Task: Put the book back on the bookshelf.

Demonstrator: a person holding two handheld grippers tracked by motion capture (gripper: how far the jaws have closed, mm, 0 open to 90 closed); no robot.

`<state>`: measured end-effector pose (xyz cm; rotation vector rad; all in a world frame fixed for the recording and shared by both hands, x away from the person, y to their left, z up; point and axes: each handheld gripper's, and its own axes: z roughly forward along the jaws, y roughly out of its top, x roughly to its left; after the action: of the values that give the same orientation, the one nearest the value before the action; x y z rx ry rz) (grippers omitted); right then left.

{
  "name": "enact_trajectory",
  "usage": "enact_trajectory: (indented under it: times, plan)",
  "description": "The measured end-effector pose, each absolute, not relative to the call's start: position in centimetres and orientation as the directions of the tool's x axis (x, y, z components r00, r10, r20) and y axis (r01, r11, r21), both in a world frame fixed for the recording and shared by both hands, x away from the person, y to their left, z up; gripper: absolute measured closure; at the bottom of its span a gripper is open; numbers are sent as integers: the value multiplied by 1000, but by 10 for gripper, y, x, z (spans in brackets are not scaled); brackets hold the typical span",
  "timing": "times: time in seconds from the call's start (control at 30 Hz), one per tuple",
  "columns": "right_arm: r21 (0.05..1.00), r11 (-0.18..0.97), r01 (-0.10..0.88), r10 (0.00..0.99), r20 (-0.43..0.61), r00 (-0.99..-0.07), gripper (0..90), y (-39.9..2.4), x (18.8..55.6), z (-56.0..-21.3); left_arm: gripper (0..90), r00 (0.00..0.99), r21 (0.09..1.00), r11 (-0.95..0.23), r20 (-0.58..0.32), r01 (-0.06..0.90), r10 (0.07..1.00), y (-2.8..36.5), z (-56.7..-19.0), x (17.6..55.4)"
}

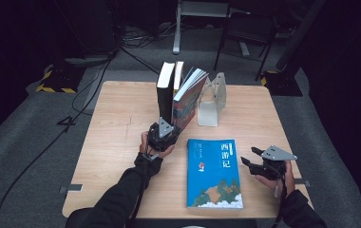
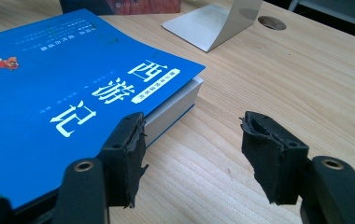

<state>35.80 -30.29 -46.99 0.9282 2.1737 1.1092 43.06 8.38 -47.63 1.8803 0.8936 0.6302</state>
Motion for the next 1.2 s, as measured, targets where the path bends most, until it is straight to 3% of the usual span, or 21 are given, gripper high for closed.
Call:
enact_trajectory:
  times: [0.27,0.47,1.2]
  plan:
    - [836,431,339,766,-140,-628,402,-302,359,-471,723,574,905,-271,36,329,818,71,-477,436]
    - [835,434,339,765,-143,-628,402,-303,359,-471,727,532,904,-193,-44,382,846,57,-476,451]
    - [837,430,338,766,-140,-627,402,-304,360,-471,692,414,912,-92,-89,399,906,32,-478,481]
